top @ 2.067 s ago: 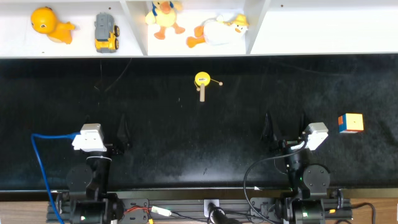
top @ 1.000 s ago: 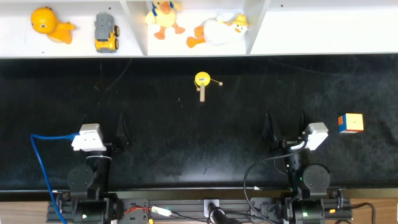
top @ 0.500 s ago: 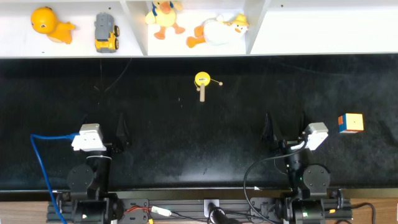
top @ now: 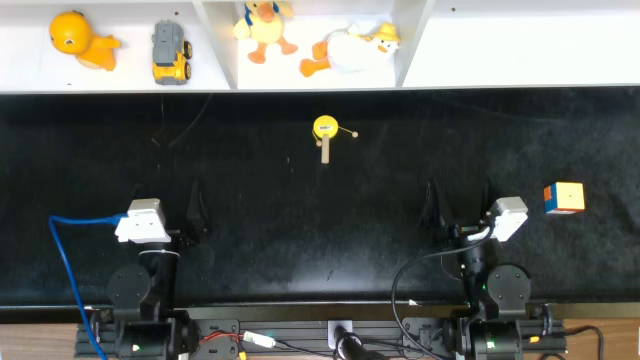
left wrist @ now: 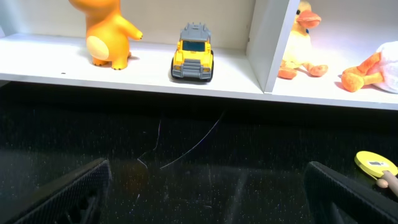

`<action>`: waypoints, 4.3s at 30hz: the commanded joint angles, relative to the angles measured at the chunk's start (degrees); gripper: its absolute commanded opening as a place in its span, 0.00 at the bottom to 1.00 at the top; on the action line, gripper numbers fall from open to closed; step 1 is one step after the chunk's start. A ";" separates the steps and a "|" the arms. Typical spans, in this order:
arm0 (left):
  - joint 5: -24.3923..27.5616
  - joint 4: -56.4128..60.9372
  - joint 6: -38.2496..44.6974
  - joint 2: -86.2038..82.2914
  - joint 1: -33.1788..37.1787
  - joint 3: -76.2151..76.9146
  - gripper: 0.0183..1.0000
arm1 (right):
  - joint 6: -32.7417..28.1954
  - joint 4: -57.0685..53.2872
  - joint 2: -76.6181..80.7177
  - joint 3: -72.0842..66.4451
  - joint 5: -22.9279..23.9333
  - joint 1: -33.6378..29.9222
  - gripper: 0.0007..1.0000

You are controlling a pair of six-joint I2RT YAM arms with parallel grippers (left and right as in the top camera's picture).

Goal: Store Toys

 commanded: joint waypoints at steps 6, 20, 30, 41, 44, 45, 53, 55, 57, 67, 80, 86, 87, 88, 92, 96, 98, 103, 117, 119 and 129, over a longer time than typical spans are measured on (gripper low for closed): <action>-0.72 0.31 -0.83 -0.68 -0.39 -0.52 1.00 | 0.24 0.31 -0.48 -0.76 0.42 0.26 1.00; -0.72 0.31 -0.83 -0.68 -0.39 -0.52 1.00 | 6.34 1.95 -0.48 -0.74 -5.97 0.26 0.99; -0.72 0.31 -0.83 -0.68 -0.42 -0.52 1.00 | 2.93 -8.90 6.86 12.13 -17.22 0.22 1.00; -0.70 0.31 -0.83 -0.68 -0.39 -0.52 1.00 | -12.81 -35.10 45.88 49.64 -19.08 0.33 1.00; -0.72 0.31 -0.83 -0.68 -0.42 -0.52 1.00 | -16.11 -41.64 54.60 59.56 -19.06 0.52 1.00; -0.72 0.31 -0.83 -0.68 -0.39 -0.52 1.00 | -16.72 -43.15 56.83 62.07 -18.91 0.94 1.00; -0.72 0.31 -0.83 -0.68 -0.39 -0.52 1.00 | -17.53 -46.34 70.84 73.11 -11.26 13.35 1.00; -0.72 0.31 -0.83 -0.68 -0.39 -0.52 1.00 | -17.31 -46.05 73.42 73.24 -9.40 17.31 1.00; -0.72 0.31 -0.83 -0.68 -0.39 -0.52 1.00 | -16.02 -45.97 76.35 73.24 -8.24 21.03 1.00; -0.72 0.31 -0.83 -0.68 -0.42 -0.52 1.00 | -16.04 -43.45 87.12 73.22 -19.76 25.40 1.00; -0.72 0.31 -0.83 -0.68 -0.39 -0.52 1.00 | 3.13 -34.01 97.11 73.40 1.11 30.86 0.97; -0.72 0.31 -0.83 -0.68 -0.39 -0.52 1.00 | 10.19 -33.88 100.35 74.34 8.66 34.27 0.92; -0.72 0.31 -0.83 -0.68 -0.39 -0.52 1.00 | 11.08 -34.25 100.96 74.62 9.25 34.38 0.91; -0.72 0.31 -0.83 -0.68 -0.39 -0.52 1.00 | 11.76 -34.71 101.77 75.12 9.57 34.38 0.90; -0.72 0.31 -0.83 -0.68 -0.39 -0.52 1.00 | 12.15 -36.76 105.18 77.64 10.75 34.38 0.86; -0.72 0.31 -0.83 -0.68 -0.39 -0.52 1.00 | 11.74 -39.45 109.28 81.85 11.52 34.38 0.86; -0.72 0.31 -0.83 -0.68 -0.39 -0.52 1.00 | 11.78 -40.28 111.10 83.56 11.47 34.38 0.86; -0.72 0.31 -0.83 -0.68 -0.39 -0.52 1.00 | 12.00 -41.99 114.86 85.64 10.40 34.38 0.86; -0.72 0.31 -0.83 -0.68 -0.39 -0.52 1.00 | 12.02 -43.63 116.17 85.66 10.03 34.38 0.51; -0.70 0.31 -0.85 -0.68 -0.39 -0.52 1.00 | 12.00 -43.71 116.17 85.59 10.05 34.38 0.45; -0.72 0.31 -0.83 -0.68 -0.39 -0.52 1.00 | 12.00 -43.82 116.19 85.35 10.32 34.38 0.35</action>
